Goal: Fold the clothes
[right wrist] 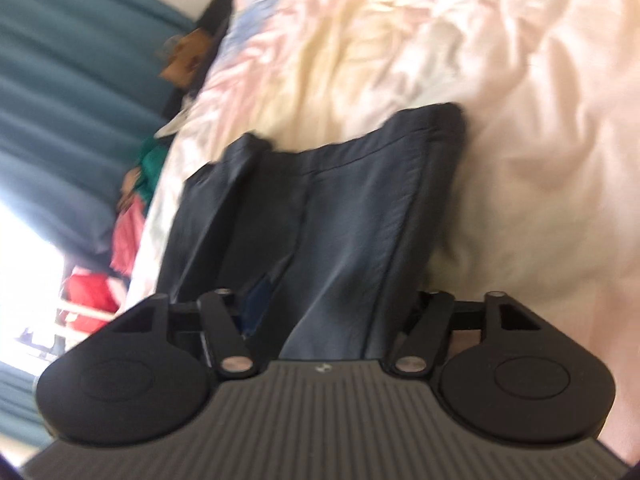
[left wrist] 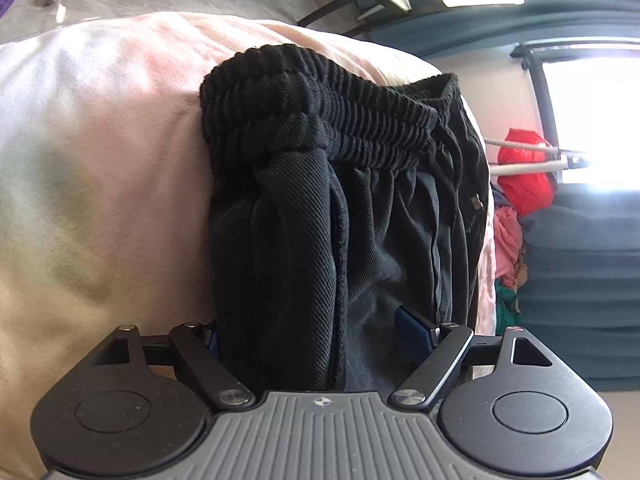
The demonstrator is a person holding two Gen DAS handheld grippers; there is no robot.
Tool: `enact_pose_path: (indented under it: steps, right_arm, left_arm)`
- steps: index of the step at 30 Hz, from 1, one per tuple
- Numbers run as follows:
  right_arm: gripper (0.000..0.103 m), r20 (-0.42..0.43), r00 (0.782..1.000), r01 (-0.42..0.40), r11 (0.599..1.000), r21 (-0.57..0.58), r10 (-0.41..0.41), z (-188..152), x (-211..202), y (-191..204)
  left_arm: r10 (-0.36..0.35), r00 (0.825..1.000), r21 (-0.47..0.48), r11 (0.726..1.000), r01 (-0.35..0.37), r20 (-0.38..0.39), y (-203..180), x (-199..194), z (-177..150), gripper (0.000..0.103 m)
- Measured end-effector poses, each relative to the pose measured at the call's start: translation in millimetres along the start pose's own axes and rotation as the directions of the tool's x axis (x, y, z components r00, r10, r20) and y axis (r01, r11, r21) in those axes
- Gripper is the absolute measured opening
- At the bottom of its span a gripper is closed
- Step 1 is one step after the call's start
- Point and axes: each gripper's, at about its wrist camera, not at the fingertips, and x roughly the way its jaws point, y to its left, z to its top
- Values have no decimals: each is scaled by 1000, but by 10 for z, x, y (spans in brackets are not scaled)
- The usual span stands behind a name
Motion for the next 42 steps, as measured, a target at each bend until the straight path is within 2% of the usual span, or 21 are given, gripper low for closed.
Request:
enact_pose_path:
  steps: [1, 2, 3, 4, 6, 7, 8, 9, 11, 14, 18, 23, 26, 31, 35, 40, 42]
  right_arm:
    - [43, 8, 1000, 16, 1000, 11, -16, 8, 12, -32]
    - [35, 16, 999, 31, 999, 23, -32, 16, 23, -64]
    - [19, 24, 999, 47, 998, 34, -48, 24, 35, -96]
    - [12, 32, 997, 62, 997, 46, -64, 32, 47, -128]
    - [8, 51, 996, 69, 997, 31, -70, 40, 19, -115]
    - [7, 64, 996, 63, 998, 11, -64, 43, -15, -84]
    - [7, 87, 995, 59, 998, -11, -58, 49, -51, -44]
    - [7, 115, 992, 47, 998, -32, -43, 42, -109, -1]
    - [7, 169, 986, 23, 997, -75, -10, 26, -233, 85]
    - [7, 216, 976, 14, 994, -109, 10, 16, -391, 144]
    - [7, 230, 973, 5, 992, -127, 24, 95, -402, 354]
    - [7, 226, 973, -6, 991, -137, 37, 237, -317, 682]
    - [7, 223, 974, -12, 990, -143, 44, 323, -266, 879]
    - [7, 219, 974, -23, 988, -153, 57, 465, -181, 1207]
    - [7, 224, 973, -21, 984, -178, 61, 568, -30, 1562]
    - [7, 247, 969, 69, 953, -294, 6, 583, 788, 2274]
    - [7, 250, 968, 118, 939, -322, -36, 536, 1196, 2432]
  left_arm:
    - [-4, 1000, -14, 1000, 4, 3, 17, 1, 13, 78]
    - [-8, 1000, -29, 1000, 8, 7, 38, 1, 26, 72]
    - [-10, 1000, -53, 999, 10, 14, 79, -7, 35, 68]
    - [-11, 1000, -78, 997, 12, 21, 121, -16, 44, 61]
    - [-20, 999, -122, 992, 24, 31, 195, -26, 68, 54]
    - [-27, 999, -139, 990, 31, 35, 225, -30, 81, 47]
    - [-28, 999, -135, 990, 33, 39, 227, -41, 86, 40]
    - [-29, 999, -131, 991, 35, 44, 229, -51, 92, 37]
    - [-33, 998, -122, 992, 39, 54, 230, -74, 101, 24]
    - [-59, 995, -76, 995, 65, 75, 186, -134, 82, 15]
    - [-147, 983, -30, 988, 151, 113, 113, -302, 37, 11]
    - [-246, 954, 137, 965, 225, 169, -186, -592, -55, 10]
    - [-284, 942, 192, 949, 250, 177, -465, -683, -59, 10]
    - [-289, 937, 226, 943, 244, 195, -1173, -593, 37, 9]
    - [-262, 940, 230, 950, 210, 220, -1903, -144, 342, 9]
    - [-194, 952, 241, 961, 135, 238, -2709, 858, 813, 9]
    - [-158, 959, 247, 964, 98, 236, -2885, 1279, 962, 9]
